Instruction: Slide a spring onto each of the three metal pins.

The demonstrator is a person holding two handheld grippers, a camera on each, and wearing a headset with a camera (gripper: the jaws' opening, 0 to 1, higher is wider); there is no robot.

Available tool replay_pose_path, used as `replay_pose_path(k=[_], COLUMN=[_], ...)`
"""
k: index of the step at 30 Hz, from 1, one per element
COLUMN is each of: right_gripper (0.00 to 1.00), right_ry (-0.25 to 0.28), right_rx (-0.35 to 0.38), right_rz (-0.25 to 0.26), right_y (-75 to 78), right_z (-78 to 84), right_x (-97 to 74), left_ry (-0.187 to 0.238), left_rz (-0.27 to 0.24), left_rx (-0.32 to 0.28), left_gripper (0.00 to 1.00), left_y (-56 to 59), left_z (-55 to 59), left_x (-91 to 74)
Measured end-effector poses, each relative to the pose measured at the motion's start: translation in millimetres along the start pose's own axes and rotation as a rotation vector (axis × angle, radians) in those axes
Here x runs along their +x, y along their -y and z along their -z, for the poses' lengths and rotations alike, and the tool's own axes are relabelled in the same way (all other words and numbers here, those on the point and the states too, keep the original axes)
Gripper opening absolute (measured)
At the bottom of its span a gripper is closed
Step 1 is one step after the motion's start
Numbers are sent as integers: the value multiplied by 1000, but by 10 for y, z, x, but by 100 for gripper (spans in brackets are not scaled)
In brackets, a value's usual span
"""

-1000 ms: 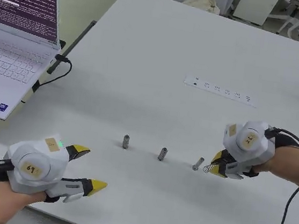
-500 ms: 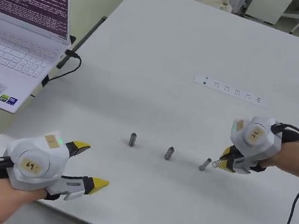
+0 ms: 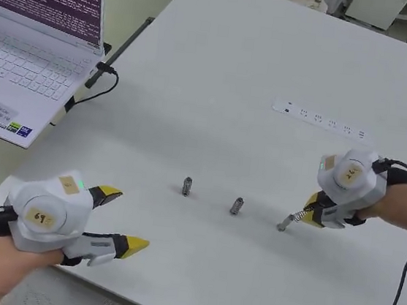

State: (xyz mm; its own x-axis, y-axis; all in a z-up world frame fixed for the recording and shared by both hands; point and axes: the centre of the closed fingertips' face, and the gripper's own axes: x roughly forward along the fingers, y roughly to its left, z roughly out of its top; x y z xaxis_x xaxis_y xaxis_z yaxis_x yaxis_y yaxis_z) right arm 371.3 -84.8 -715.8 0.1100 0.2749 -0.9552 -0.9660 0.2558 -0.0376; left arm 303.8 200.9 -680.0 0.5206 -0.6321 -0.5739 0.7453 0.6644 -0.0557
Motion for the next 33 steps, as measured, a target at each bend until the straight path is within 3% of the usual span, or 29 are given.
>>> replay_pose_path(k=[33], right_gripper=[9], right_ry=[-63], right_rx=[-88], right_rz=[-42], right_y=[-19], right_z=[-54], right_x=[157], left_ry=[-12], left_rz=[-15], left_rx=[-19], left_gripper=[52], left_y=[-71], left_z=[58], left_x=[-21])
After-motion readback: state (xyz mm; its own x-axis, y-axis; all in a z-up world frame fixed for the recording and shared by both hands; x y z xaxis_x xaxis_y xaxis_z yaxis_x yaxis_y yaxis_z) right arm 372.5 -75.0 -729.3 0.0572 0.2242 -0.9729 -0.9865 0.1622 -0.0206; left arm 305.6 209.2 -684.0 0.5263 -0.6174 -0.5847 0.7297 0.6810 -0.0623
